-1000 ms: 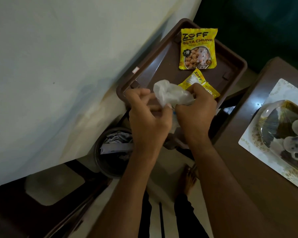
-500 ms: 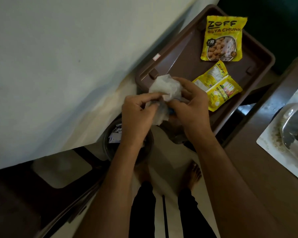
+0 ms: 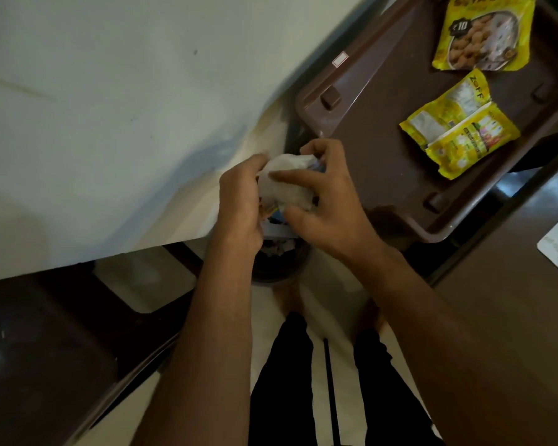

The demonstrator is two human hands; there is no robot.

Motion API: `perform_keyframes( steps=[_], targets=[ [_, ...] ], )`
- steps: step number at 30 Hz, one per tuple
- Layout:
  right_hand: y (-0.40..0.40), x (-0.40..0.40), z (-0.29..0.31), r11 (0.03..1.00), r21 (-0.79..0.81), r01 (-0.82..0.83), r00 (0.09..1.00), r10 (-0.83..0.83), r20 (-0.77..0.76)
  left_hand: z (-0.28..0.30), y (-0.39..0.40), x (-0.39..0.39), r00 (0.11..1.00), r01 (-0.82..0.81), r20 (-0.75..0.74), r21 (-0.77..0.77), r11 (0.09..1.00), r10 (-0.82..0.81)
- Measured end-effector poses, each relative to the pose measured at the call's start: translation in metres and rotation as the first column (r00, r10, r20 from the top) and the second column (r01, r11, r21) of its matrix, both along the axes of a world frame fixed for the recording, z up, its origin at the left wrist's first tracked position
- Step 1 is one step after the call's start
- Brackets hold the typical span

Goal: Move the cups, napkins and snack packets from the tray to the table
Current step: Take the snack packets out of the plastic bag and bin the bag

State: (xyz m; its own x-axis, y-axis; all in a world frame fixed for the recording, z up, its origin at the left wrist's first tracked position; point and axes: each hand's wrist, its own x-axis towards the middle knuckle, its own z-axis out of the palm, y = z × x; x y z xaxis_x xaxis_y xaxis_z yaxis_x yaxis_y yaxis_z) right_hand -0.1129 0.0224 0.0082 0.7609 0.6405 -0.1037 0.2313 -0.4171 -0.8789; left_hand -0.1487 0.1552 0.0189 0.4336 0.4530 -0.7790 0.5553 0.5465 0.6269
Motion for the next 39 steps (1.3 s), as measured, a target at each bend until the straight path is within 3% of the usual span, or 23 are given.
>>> perform_keyframes(
  steps=[3,6,10,15,19,24,27,31,39],
  targets=[
    [0.003,-0.003,-0.009,0.998,-0.046,-0.032,0.999,0.030,-0.041,-0.014,0.003,-0.008,0.998,0.032,-0.054,-0.034,0.999,-0.034],
    [0.005,-0.009,-0.026,0.987,-0.087,0.135,0.985,-0.143,-0.092,-0.039,0.010,-0.016,0.993,-0.010,-0.119,0.023,1.000,0.013],
    [0.007,-0.013,-0.054,0.920,-0.172,0.353,0.876,-0.390,-0.284,-0.074,0.005,-0.032,0.973,-0.008,-0.229,0.076,0.997,0.026],
    [0.014,-0.029,-0.091,0.860,-0.315,0.400,0.852,-0.476,-0.217,-0.117,-0.009,-0.055,0.932,-0.133,-0.346,-0.051,0.990,0.108],
    [0.015,-0.045,-0.115,0.847,-0.364,0.387,0.822,-0.496,-0.280,-0.147,-0.008,-0.069,0.880,-0.162,-0.464,-0.082,0.983,0.106],
    [0.017,-0.069,-0.143,0.700,-0.540,0.467,0.751,-0.637,-0.177,-0.162,-0.009,-0.079,0.892,-0.163,-0.438,-0.086,0.983,0.109],
    [0.017,-0.079,-0.163,0.720,-0.559,0.410,0.797,-0.582,-0.165,-0.171,-0.008,-0.085,0.912,-0.051,-0.409,-0.113,0.992,0.000],
    [0.015,-0.088,-0.187,0.802,-0.590,0.089,0.833,-0.385,-0.397,-0.182,-0.011,-0.091,0.862,0.174,-0.456,-0.146,0.974,-0.222],
    [0.005,-0.090,-0.182,0.811,-0.582,0.063,0.842,-0.357,-0.406,-0.180,-0.021,-0.103,0.860,0.261,-0.430,-0.091,0.961,-0.274]
  ],
)
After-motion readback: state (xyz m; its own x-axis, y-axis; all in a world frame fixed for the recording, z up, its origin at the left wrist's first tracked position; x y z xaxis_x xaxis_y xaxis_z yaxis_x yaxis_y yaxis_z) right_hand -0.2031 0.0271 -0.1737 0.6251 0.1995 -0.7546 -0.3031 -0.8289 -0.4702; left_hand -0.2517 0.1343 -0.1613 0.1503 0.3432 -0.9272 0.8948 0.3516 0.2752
